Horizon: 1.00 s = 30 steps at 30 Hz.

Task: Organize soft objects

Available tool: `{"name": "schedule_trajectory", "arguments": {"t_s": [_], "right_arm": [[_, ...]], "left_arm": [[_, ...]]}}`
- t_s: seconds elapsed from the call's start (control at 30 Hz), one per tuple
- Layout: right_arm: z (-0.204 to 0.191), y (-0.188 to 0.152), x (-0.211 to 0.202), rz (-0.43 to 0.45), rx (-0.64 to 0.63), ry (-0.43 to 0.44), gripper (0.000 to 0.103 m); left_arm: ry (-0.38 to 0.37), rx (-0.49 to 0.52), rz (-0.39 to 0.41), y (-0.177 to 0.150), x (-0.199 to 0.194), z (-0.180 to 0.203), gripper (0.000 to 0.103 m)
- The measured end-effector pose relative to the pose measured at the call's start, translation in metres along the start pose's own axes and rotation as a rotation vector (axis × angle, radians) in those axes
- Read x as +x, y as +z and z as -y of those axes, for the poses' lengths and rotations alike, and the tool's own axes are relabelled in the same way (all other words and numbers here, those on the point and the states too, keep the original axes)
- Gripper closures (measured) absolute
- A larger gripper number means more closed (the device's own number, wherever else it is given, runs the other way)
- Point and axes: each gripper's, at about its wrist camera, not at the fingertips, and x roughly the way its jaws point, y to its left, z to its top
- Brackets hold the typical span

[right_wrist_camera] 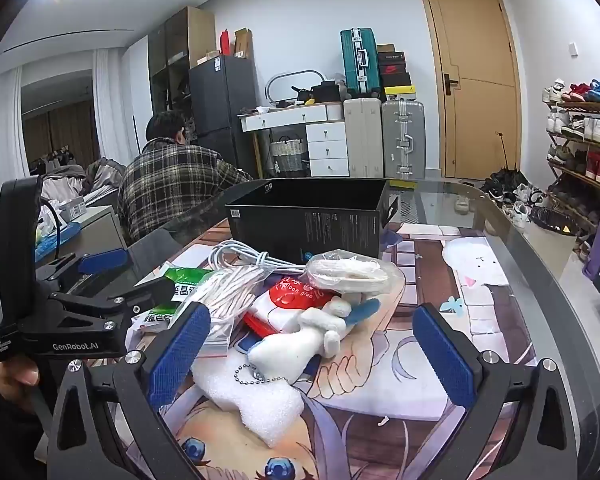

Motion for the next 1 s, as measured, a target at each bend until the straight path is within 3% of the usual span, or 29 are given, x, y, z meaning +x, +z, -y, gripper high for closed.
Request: {"name": "schedule_trajectory", "arguments": {"t_s": [1.0], "right_arm": [[0.0007,-0.0025,0.0040,-0.004,-0.014,-0.007,0.000]], "left_arm": [[-0.006,-0.009,-0.015,-0.0044,0.0026,-0.0023,0.000]]}}
